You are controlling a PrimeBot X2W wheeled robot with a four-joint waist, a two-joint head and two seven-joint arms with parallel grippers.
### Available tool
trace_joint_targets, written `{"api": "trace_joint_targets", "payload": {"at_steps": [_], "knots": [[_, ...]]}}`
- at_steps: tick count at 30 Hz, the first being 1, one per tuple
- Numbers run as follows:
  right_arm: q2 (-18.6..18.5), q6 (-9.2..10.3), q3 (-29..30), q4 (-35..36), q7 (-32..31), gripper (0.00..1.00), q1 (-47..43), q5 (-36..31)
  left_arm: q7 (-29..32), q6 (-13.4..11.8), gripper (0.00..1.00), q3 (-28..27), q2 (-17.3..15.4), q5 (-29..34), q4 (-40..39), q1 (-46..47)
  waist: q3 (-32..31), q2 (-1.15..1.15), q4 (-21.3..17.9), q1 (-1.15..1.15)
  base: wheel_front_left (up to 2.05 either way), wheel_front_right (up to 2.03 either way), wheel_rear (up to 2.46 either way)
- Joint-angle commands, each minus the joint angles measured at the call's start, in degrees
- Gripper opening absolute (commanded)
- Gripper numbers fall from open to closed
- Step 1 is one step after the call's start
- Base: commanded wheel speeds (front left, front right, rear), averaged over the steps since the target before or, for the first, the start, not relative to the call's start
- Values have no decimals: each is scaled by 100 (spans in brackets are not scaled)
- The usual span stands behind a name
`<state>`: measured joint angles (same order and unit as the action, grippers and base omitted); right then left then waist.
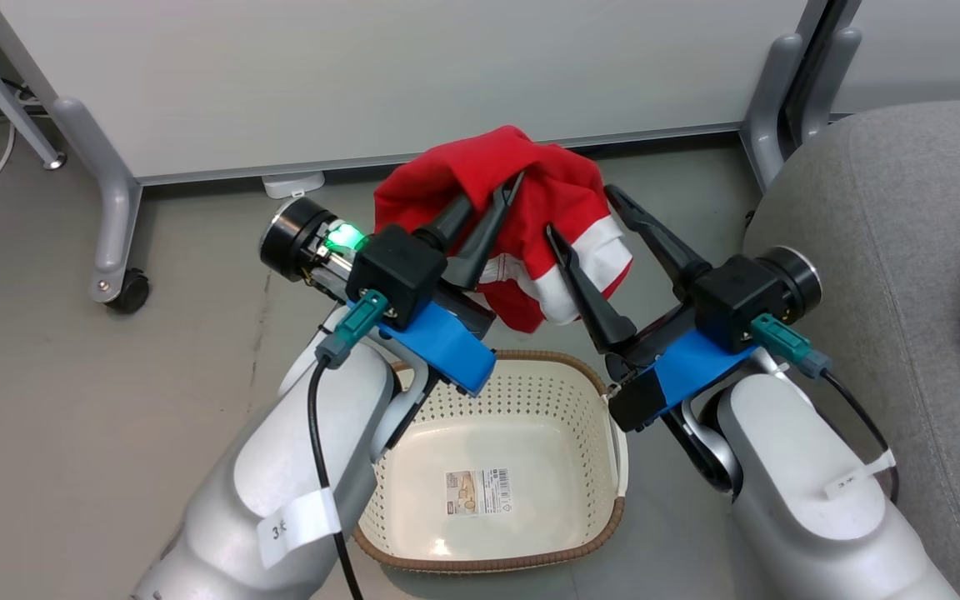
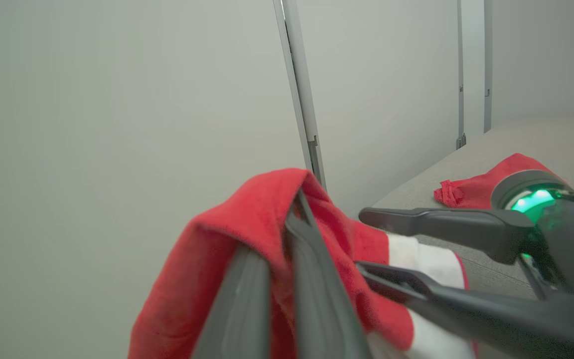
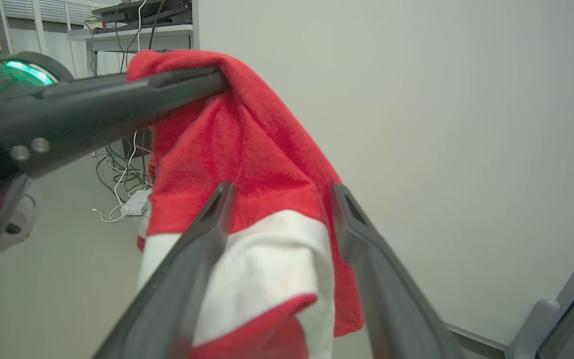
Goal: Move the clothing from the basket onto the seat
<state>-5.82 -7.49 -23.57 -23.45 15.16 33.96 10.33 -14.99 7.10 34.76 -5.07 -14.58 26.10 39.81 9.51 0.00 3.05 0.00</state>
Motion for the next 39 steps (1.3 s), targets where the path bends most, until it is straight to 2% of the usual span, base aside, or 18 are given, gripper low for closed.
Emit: {"api": "trace_joint_targets", "payload": {"at_steps": [1,10,11,12,13,30,31,32,33,39], "knots": [[-72,-1,-107,-151,-1,100,108,85,-29,23,0,40,22,32,-53,60,21,0,17,0,0,0,0],[-100,-1,-472,-826,-1,100,395,415,-29,38,0,202,62,49,-190,103,99,0,51,0,0,0,0],[-92,-1,-512,-898,-1,62,419,467,-29,40,0,209,62,42,-200,103,98,0,55,0,0,0,0],[-85,-1,-567,-943,-1,10,448,507,-29,41,0,218,61,41,-204,102,97,0,59,0,0,0,0],[-87,-1,-592,-969,-1,0,483,543,-29,41,0,226,63,38,-216,100,97,0,63,0,0,0,0],[-104,-1,-561,-829,-1,0,425,709,-29,36,1,206,18,41,-119,70,93,0,44,0,0,0,0],[-99,-1,-534,-807,0,0,412,715,-29,36,53,202,19,47,-107,76,100,0,42,0,0,0,0],[-99,-1,-534,-807,0,0,412,715,-29,36,53,202,19,47,-107,76,100,0,42,0,0,0,0],[-95,-1,-509,-791,0,0,402,716,-29,36,100,191,26,36,-89,76,107,0,40,0,0,0,0],[-78,-1,-241,-640,0,0,321,691,-28,37,100,219,36,56,10,27,178,0,24,0,0,0,0]]}}
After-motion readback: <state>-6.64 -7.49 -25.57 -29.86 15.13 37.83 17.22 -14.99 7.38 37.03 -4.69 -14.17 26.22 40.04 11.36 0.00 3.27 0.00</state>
